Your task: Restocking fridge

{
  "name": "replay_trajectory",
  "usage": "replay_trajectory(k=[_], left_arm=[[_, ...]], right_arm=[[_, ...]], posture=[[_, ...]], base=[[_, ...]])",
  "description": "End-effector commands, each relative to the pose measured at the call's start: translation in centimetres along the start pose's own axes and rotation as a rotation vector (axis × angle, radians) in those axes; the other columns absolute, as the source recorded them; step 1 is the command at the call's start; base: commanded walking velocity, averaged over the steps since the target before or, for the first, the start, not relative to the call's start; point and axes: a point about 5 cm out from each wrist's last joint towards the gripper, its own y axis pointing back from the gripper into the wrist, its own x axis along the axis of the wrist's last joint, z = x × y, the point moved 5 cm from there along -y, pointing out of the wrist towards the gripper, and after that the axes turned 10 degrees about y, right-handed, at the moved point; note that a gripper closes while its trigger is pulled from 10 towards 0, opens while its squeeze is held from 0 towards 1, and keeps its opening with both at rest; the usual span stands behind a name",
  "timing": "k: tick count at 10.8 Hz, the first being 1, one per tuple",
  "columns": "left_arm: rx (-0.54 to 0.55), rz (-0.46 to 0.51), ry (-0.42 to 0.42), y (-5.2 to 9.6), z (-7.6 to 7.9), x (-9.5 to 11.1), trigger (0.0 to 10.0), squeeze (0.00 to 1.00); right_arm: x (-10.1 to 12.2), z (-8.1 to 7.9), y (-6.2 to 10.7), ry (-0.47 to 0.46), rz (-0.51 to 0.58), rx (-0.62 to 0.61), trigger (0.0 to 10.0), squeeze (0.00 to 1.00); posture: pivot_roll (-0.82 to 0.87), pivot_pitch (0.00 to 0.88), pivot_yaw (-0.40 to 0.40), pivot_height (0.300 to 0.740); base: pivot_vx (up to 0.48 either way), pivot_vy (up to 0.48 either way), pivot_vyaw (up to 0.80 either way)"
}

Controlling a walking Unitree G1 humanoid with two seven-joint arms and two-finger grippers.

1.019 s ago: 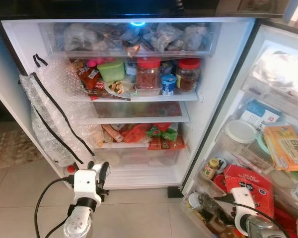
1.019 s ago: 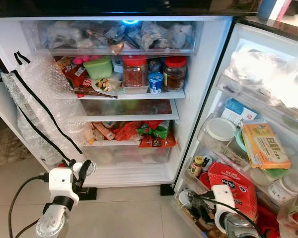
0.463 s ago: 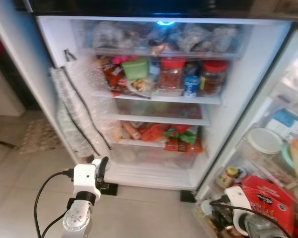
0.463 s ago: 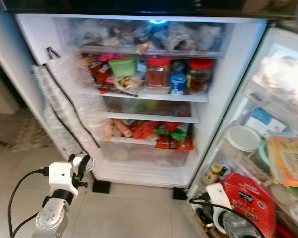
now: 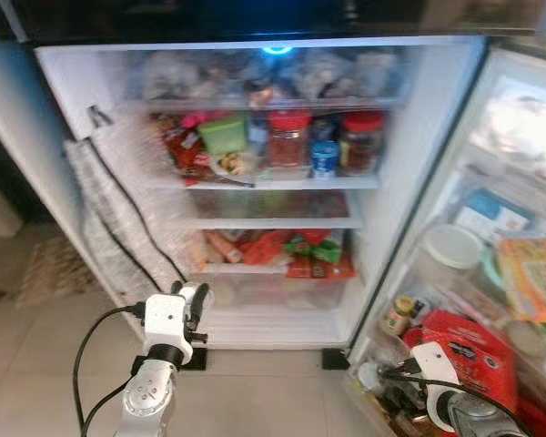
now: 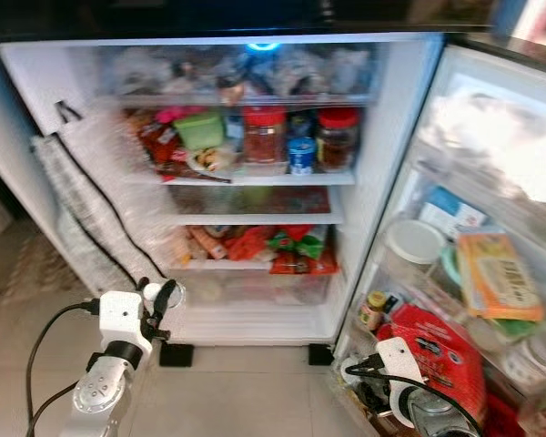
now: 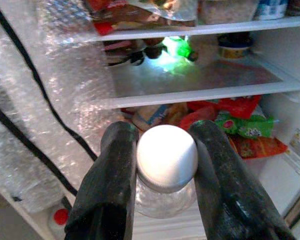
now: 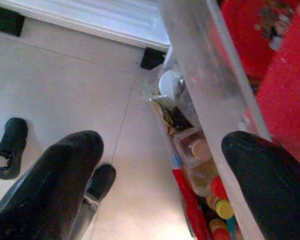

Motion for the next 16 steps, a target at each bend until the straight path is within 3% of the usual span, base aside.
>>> replay_trajectory(k=[1, 5, 9, 16], left_arm=[[0.0, 0.003, -0.003, 0.03, -0.12, 0.23, 10.0, 0.0], [0.005, -0.006, 0.002, 0.19, 0.04, -0.09, 10.0, 0.0], [0.004, -0.006, 0.001, 0.26, 0.06, -0.05, 10.0, 0.0], [-0.004, -0.001, -0.006, 0.18, 0.24, 0.1, 10.0, 0.0]], right_arm=[[-0.33, 0.02, 0.03, -0.024, -0.007, -0.004, 10.0, 0.0], [-0.64, 0.55, 0.12, 0.021, -0.042, -0.034, 10.0, 0.0], [-0.71, 0.38, 0.08, -0.038, -0.027, -0.038, 10.0, 0.0], [-0.74, 0.34, 0.04, -0.053, -0.027, -0.045, 10.0, 0.0]], posture=[[0.0, 0.0, 0.004, 0.74], [0.01, 0.001, -0.002, 0.74], [0.01, 0.007, 0.005, 0.74], [0.01, 0.01, 0.003, 0.74]], base=[[0.0, 0.0, 0.0], [0.0, 0.0, 0.4], [0.0, 0.0, 0.0], [0.25, 0.0, 0.14]])
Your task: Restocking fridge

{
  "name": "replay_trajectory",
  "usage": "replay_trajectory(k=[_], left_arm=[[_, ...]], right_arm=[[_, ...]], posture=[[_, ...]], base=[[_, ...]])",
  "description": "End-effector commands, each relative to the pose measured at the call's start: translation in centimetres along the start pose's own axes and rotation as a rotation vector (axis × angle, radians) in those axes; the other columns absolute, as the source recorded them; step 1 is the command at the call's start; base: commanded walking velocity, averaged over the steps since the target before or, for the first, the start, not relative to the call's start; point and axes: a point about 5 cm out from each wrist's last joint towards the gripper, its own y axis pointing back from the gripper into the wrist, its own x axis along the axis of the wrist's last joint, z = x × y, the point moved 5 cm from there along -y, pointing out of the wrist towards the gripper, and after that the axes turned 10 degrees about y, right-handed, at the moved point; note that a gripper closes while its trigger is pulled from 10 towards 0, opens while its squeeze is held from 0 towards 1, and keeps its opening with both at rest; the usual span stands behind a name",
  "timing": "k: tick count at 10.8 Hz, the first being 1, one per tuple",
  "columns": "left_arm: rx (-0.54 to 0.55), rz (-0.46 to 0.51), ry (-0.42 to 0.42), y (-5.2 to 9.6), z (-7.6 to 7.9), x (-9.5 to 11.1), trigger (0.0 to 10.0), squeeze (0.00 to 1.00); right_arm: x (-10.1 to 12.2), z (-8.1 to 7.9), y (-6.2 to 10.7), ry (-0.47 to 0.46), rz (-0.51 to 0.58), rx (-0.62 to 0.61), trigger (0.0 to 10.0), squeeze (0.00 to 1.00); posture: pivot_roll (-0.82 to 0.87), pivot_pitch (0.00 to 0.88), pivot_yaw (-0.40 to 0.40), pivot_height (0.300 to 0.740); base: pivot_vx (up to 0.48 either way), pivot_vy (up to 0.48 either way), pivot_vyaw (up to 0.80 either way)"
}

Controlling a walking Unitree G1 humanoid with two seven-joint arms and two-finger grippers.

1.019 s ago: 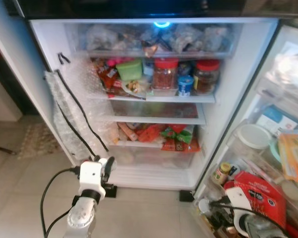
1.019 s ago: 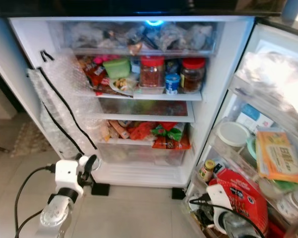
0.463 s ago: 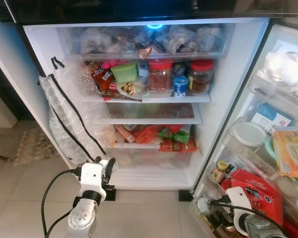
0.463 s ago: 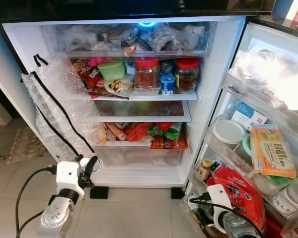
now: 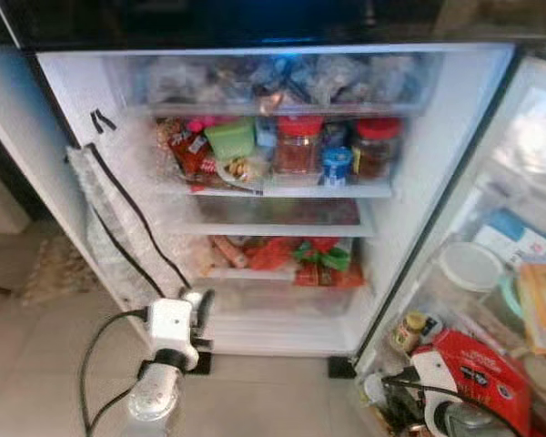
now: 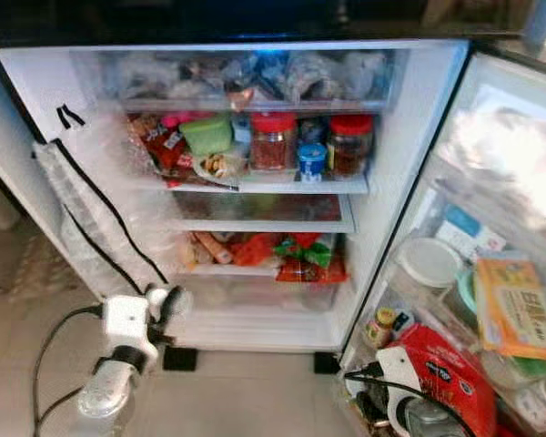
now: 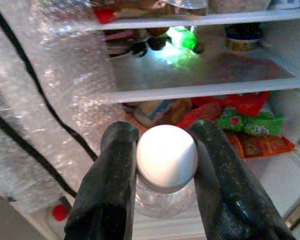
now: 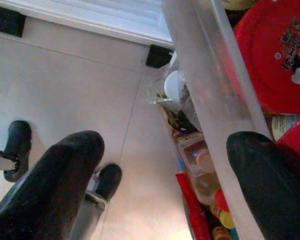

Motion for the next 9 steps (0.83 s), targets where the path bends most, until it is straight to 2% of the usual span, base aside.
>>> replay_trajectory(k=[1, 4, 6, 9], left_arm=[[0.009, 0.024, -0.012, -0.15, -0.42, 0.77, 10.0, 0.0], [0.008, 0.022, -0.011, -0.21, -0.35, 0.73, 10.0, 0.0], [0.004, 0.024, -0.011, -0.32, -0.25, 0.77, 10.0, 0.0], [0.006, 0.026, -0.015, -0.33, -0.34, 0.86, 10.0, 0.0]], right_arm=[[0.64, 1.19, 0.24, -0.008, 0.016, -0.041, 10.0, 0.0], [0.76, 1.14, 0.22, -0.004, 0.019, -0.036, 10.0, 0.0], [0.92, 1.12, 0.2, -0.002, 0.025, -0.036, 10.0, 0.0], [0.89, 1.02, 0.18, -0.022, 0.023, -0.031, 10.0, 0.0]], posture=[[0.0, 0.008, 0.003, 0.74], [0.0, 0.006, 0.002, 0.74], [0.0, 0.004, 0.004, 0.74], [0.0, 0.007, 0.004, 0.74]], base=[[0.259, 0.0, 0.0], [0.257, 0.0, 0.0], [0.262, 0.0, 0.64], [0.268, 0.0, 0.0]])
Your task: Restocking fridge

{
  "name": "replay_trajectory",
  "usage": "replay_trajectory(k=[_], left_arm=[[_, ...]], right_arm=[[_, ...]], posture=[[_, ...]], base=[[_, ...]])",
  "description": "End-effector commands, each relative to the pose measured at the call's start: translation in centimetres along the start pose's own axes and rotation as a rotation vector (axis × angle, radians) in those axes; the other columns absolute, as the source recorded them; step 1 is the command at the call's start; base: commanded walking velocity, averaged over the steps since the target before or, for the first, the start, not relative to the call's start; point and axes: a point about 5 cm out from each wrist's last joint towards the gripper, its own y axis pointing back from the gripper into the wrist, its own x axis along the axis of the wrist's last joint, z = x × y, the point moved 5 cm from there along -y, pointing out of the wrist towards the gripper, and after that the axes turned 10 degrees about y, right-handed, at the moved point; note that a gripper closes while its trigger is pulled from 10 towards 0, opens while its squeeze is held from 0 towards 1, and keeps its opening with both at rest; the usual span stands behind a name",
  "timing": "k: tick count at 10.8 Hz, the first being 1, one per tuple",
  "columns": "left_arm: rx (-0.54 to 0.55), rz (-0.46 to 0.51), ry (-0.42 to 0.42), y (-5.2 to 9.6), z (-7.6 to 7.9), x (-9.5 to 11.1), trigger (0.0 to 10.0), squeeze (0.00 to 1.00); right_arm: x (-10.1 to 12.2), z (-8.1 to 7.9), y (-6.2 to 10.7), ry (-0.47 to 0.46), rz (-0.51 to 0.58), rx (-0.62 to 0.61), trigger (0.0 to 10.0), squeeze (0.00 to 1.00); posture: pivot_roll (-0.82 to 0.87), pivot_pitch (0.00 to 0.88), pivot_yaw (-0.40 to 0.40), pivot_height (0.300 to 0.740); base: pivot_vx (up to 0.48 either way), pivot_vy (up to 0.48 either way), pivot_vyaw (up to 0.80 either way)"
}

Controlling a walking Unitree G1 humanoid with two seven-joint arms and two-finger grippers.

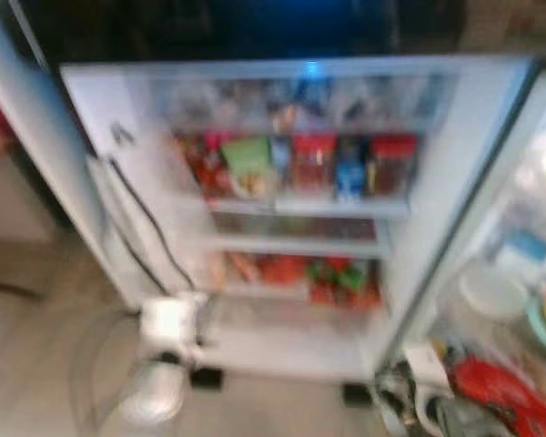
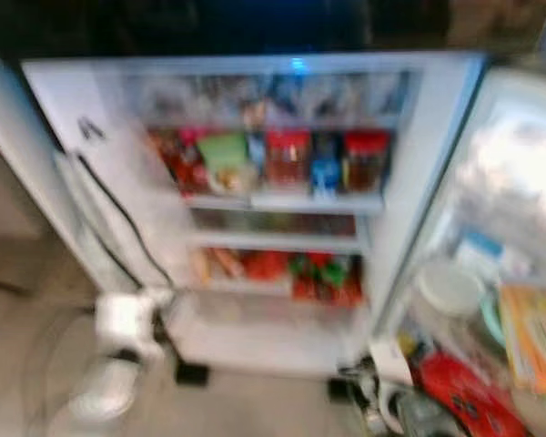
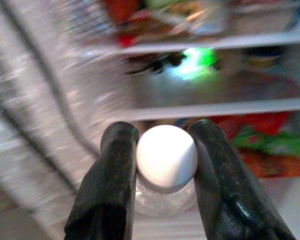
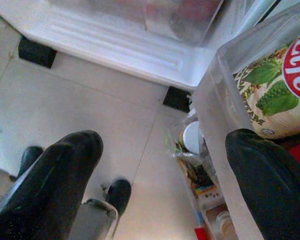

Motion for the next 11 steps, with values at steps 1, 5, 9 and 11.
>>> replay_trajectory(k=[1, 5, 9, 11], left_arm=[[0.041, 0.026, -0.032, -0.09, -1.81, 1.01, 10.0, 0.0], [0.038, 0.028, -0.03, -0.16, -1.73, 1.09, 10.0, 0.0], [0.036, 0.03, -0.028, -0.16, -1.57, 1.09, 10.0, 0.0], [0.034, 0.028, -0.028, -0.18, -1.57, 1.05, 10.0, 0.0]], right_arm=[[0.04, 1.79, 0.45, -0.016, -0.005, -0.067, 10.0, 0.0], [-0.09, 1.8, 0.5, -0.018, -0.009, -0.06, 10.0, 0.0], [-0.18, 1.95, 0.56, -0.025, -0.009, -0.062, 10.0, 0.0], [-0.23, 1.96, 0.57, -0.025, -0.011, -0.062, 10.0, 0.0]], posture=[[0.0, 0.01, 0.005, 0.74], [0.0, 0.015, 0.005, 0.74], [0.0, 0.014, 0.001, 0.74], [0.0, 0.014, 0.001, 0.74]], base=[[0.27, 0.0, 0.0], [0.274, 0.0, 0.0], [0.293, 0.0, 0.0], [0.298, 0.0, 0.0]])
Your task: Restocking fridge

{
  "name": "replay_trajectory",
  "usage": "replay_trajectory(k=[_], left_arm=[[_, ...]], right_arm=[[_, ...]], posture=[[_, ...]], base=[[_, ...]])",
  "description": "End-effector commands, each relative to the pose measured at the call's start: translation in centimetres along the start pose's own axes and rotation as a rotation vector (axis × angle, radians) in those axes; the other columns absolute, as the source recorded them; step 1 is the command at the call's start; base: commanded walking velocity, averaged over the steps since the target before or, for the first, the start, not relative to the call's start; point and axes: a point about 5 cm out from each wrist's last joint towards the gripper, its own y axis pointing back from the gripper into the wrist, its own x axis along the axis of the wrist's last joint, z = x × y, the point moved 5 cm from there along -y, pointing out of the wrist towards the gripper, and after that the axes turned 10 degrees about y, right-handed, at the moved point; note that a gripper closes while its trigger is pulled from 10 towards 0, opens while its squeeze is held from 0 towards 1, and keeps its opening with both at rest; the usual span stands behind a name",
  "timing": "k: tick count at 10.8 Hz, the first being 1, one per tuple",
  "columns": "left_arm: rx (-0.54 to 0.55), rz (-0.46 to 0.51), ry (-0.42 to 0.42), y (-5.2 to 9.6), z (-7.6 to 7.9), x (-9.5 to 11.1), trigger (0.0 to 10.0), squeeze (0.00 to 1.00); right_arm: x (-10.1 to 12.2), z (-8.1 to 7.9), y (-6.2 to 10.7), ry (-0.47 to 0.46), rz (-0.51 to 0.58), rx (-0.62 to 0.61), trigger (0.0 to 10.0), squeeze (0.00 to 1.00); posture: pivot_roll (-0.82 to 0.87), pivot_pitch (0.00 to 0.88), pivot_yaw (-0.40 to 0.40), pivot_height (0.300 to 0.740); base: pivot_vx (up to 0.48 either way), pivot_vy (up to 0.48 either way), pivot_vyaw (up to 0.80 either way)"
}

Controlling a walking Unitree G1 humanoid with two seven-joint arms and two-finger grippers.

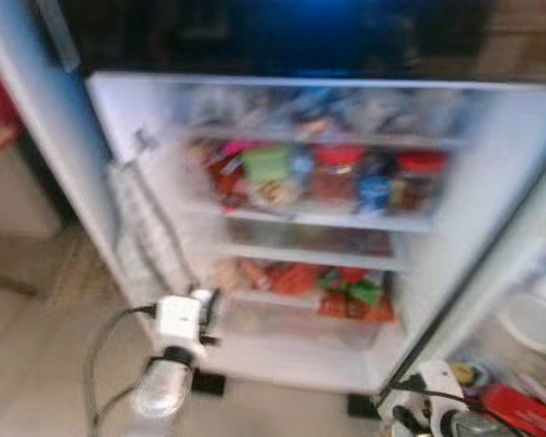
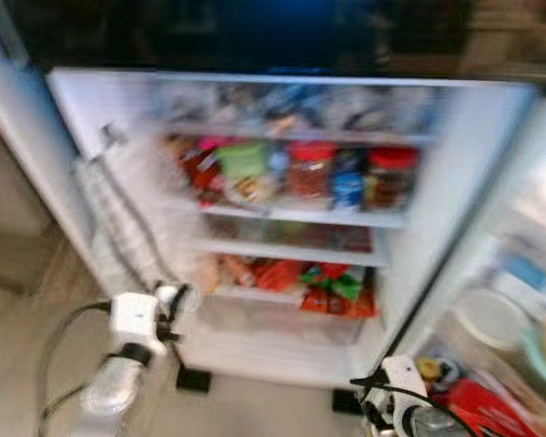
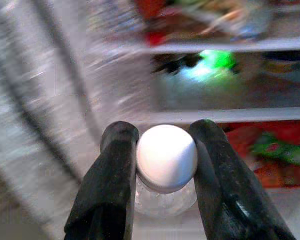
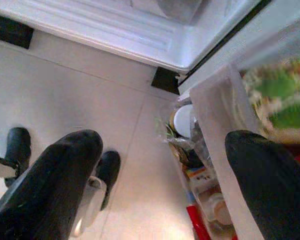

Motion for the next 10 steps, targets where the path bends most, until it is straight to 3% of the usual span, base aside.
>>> replay_trajectory(k=[1, 10], left_arm=[[0.008, 0.019, 0.004, -0.17, -0.12, 0.54, 10.0, 0.0], [-0.033, 0.003, 0.021, -0.16, 0.47, 0.34, 10.0, 0.0]], right_arm=[[1.77, 0.77, 0.12, 0.002, 0.054, -0.025, 10.0, 0.0], [1.73, 0.57, 0.06, -0.006, 0.055, -0.021, 10.0, 0.0]], posture=[[0.0, 0.014, 0.001, 0.74], [0.01, 0.013, 0.006, 0.74]], base=[[0.3, 0.0, 0.0], [0.299, 0.0, 0.0]])
